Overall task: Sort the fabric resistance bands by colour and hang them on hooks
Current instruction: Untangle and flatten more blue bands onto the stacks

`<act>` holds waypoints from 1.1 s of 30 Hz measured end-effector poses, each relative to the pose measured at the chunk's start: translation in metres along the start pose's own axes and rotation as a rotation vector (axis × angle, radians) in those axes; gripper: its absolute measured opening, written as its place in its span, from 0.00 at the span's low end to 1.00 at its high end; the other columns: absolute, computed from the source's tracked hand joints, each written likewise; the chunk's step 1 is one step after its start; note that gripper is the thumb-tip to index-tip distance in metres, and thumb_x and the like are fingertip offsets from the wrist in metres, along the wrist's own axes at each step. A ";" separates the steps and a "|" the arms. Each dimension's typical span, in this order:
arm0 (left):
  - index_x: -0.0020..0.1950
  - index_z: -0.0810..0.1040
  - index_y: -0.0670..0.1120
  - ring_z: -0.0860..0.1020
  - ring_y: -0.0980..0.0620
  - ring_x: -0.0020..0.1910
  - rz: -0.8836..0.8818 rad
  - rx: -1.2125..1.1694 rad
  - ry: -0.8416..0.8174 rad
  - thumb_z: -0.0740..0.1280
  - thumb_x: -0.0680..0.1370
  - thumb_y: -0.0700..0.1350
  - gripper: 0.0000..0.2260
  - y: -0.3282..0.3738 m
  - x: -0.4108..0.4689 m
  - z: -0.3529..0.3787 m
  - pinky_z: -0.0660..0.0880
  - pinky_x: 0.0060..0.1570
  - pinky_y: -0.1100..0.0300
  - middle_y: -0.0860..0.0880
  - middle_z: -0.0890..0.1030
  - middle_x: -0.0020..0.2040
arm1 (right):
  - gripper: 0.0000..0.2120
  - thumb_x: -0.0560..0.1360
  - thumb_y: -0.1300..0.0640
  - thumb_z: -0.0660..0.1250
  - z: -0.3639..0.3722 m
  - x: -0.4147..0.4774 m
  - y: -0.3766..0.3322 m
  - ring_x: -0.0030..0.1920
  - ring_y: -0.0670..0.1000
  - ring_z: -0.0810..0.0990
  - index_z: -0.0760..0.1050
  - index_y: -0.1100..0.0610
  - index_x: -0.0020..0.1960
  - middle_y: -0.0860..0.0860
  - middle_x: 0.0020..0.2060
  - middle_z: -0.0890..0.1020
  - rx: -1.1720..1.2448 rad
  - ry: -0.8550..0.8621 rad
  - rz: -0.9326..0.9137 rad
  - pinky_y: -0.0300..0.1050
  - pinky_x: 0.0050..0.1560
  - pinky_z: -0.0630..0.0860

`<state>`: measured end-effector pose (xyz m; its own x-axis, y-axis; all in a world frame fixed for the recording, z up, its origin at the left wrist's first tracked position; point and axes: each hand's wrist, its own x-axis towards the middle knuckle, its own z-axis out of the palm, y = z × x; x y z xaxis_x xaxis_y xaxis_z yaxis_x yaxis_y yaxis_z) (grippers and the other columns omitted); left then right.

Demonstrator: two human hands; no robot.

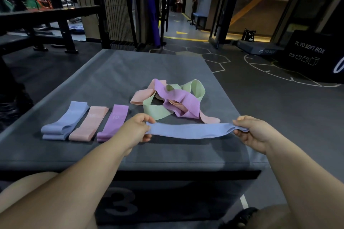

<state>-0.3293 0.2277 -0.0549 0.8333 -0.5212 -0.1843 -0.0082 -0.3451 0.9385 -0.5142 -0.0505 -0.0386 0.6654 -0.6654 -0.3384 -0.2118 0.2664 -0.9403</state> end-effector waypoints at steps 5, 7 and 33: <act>0.51 0.74 0.53 0.79 0.49 0.38 0.017 0.133 -0.001 0.57 0.78 0.34 0.14 -0.005 0.001 -0.003 0.80 0.44 0.56 0.46 0.77 0.46 | 0.05 0.78 0.63 0.66 -0.007 -0.001 0.003 0.25 0.46 0.74 0.72 0.54 0.47 0.53 0.33 0.77 -0.300 0.004 -0.051 0.33 0.20 0.63; 0.56 0.72 0.53 0.78 0.48 0.37 0.031 0.174 -0.008 0.58 0.77 0.34 0.15 -0.006 0.001 -0.003 0.78 0.42 0.55 0.47 0.76 0.40 | 0.07 0.77 0.60 0.68 -0.010 -0.001 0.005 0.28 0.49 0.75 0.74 0.53 0.53 0.55 0.37 0.78 -0.477 0.036 -0.089 0.35 0.21 0.62; 0.71 0.67 0.54 0.57 0.53 0.73 0.473 1.007 0.028 0.56 0.79 0.49 0.19 -0.018 -0.014 0.021 0.57 0.68 0.55 0.57 0.64 0.73 | 0.08 0.76 0.59 0.68 0.036 -0.008 0.024 0.55 0.50 0.77 0.83 0.53 0.52 0.49 0.50 0.81 -1.188 0.060 -0.736 0.40 0.56 0.69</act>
<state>-0.3528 0.2249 -0.0757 0.6395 -0.7544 0.1480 -0.7628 -0.5987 0.2442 -0.4985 -0.0134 -0.0572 0.8627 -0.4289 0.2679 -0.3240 -0.8756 -0.3582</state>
